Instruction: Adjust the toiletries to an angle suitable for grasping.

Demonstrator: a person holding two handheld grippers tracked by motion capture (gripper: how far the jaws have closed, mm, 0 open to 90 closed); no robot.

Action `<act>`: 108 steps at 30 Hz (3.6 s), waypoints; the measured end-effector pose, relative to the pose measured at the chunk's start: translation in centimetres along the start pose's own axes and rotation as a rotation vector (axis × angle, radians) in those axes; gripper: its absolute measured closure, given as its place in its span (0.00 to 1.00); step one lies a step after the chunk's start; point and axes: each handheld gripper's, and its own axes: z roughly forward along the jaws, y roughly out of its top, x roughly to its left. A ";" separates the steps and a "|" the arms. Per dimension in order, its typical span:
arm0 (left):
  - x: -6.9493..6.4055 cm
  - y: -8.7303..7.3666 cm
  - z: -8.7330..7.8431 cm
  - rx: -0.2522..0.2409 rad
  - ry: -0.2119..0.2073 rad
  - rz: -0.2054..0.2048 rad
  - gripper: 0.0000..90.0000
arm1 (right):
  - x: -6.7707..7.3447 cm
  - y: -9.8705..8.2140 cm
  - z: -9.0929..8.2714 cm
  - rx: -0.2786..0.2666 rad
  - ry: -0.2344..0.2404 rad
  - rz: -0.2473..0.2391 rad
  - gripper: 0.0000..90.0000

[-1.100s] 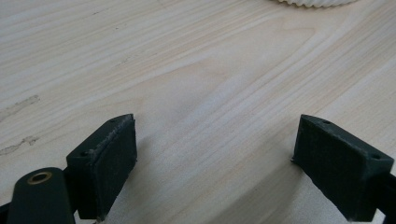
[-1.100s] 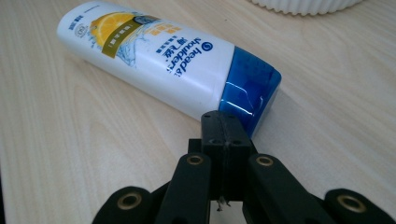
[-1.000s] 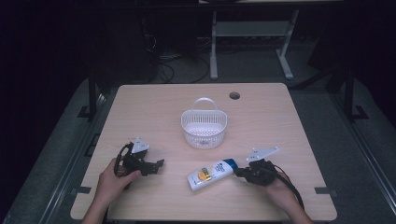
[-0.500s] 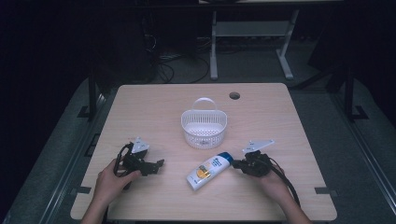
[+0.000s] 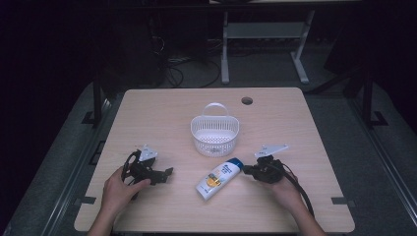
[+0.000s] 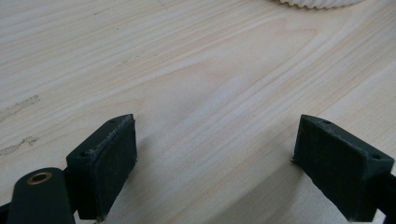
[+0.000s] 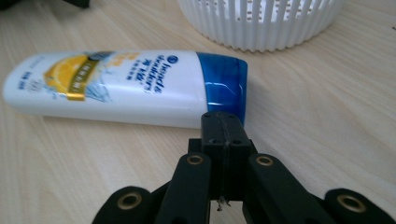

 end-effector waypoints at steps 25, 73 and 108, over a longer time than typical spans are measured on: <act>0.0 0.1 0.0 0.001 0.000 -0.002 0.14 | 3.8 4.0 0.6 -0.023 0.095 -0.044 0.99; 0.0 0.0 0.0 0.002 -0.002 0.002 0.14 | 10.3 6.9 7.9 0.118 0.165 -0.146 1.00; 0.0 0.0 0.0 0.002 -0.002 0.002 0.14 | 9.6 4.9 6.5 0.162 0.161 -0.135 1.00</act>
